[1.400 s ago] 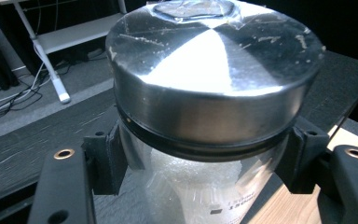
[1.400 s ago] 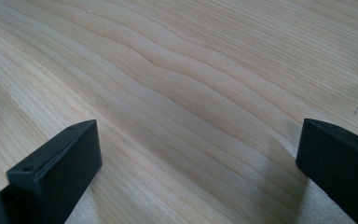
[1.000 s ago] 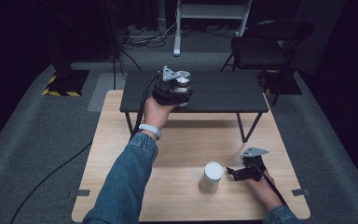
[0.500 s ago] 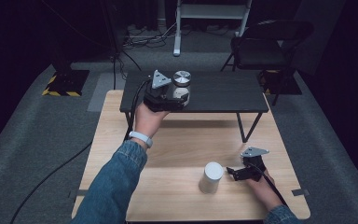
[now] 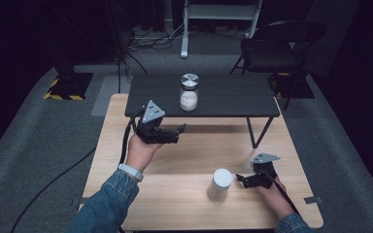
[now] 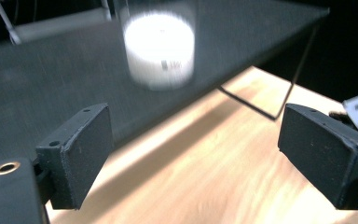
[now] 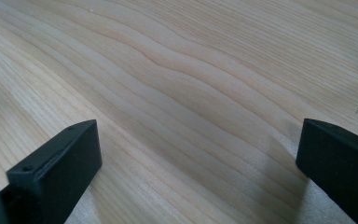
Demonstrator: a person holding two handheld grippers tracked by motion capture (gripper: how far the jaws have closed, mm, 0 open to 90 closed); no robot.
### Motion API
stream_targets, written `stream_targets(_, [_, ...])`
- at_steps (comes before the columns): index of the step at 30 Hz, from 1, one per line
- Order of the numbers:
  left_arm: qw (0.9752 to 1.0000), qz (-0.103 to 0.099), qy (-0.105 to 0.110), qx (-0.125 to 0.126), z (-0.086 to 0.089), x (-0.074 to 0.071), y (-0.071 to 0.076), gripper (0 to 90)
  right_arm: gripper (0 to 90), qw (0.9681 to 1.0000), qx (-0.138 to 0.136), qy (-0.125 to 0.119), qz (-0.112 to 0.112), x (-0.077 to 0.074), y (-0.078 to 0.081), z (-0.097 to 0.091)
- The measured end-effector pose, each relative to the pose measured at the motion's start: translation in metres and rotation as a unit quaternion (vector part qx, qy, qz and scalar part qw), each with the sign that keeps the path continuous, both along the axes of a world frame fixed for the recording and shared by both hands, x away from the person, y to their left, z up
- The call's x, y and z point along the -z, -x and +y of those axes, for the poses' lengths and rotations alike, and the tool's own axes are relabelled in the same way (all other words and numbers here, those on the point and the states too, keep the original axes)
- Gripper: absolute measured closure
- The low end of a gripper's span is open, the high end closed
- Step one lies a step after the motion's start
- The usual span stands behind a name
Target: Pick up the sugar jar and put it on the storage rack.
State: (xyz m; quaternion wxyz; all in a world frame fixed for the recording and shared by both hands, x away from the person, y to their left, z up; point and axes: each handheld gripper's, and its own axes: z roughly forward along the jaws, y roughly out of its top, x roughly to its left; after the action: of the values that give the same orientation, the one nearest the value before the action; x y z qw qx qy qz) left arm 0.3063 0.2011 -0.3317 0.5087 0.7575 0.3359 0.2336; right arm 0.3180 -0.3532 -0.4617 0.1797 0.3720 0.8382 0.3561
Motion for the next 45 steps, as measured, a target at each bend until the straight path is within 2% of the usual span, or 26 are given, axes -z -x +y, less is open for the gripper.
stream_targets(5, [0.9998, 0.017, 0.002, 0.003, 0.004, 0.028, 0.010, 10.4, 0.0, 1.0000, 0.000, 0.000, 0.000, 0.000, 0.000, 0.000])
stream_targets(9, [0.9995, 0.030, -0.006, 0.002, 0.003, 0.051, 0.018, 10.7, 0.0, 1.0000, 0.000, 0.000, 0.000, 0.000, 0.000, 0.000])
stream_targets(13, [0.9985, 0.054, -0.007, 0.000, 0.003, 0.074, 0.023, 10.7, 0.0, 1.0000, 0.000, 0.000, 0.000, 0.000, 0.000, 0.000])
stream_targets(16, [0.9980, 0.061, -0.016, -0.002, 0.002, 0.087, 0.028, 10.6, 0.0, 1.0000, 0.001, 0.000, 0.000, 0.000, 0.000, 0.000])
stream_targets(21, [0.9971, 0.074, -0.019, 0.000, 0.002, 0.104, 0.031, 10.4, 0.0, 1.0000, 0.001, 0.000, 0.000, 0.000, 0.001, 0.000])
stream_targets(23, [0.9964, 0.079, -0.030, 0.001, -0.001, 0.110, 0.032, 10.4, 0.0, 1.0000, 0.001, 0.000, 0.000, 0.000, 0.001, 0.000])
stream_targets(33, [0.9918, 0.115, -0.055, 0.004, -0.010, 0.131, 0.026, 10.3, 0.0, 1.0000, 0.001, 0.000, 0.000, 0.000, 0.001, 0.000])
stream_targets(36, [0.9888, 0.127, -0.077, 0.010, -0.014, 0.131, 0.022, 8.7, 0.0, 1.0000, 0.001, 0.000, 0.000, 0.000, 0.001, 0.000])
stream_targets(42, [0.9841, 0.140, -0.109, 0.015, -0.024, 0.132, 0.018, 7.8, 0.0, 1.0000, 0.001, 0.000, 0.000, 0.000, 0.001, 0.000])
stream_targets(45, [0.9834, 0.138, -0.116, 0.015, -0.027, 0.132, 0.019, 7.6, 0.0, 1.0000, 0.001, 0.000, 0.000, 0.000, 0.001, 0.000])
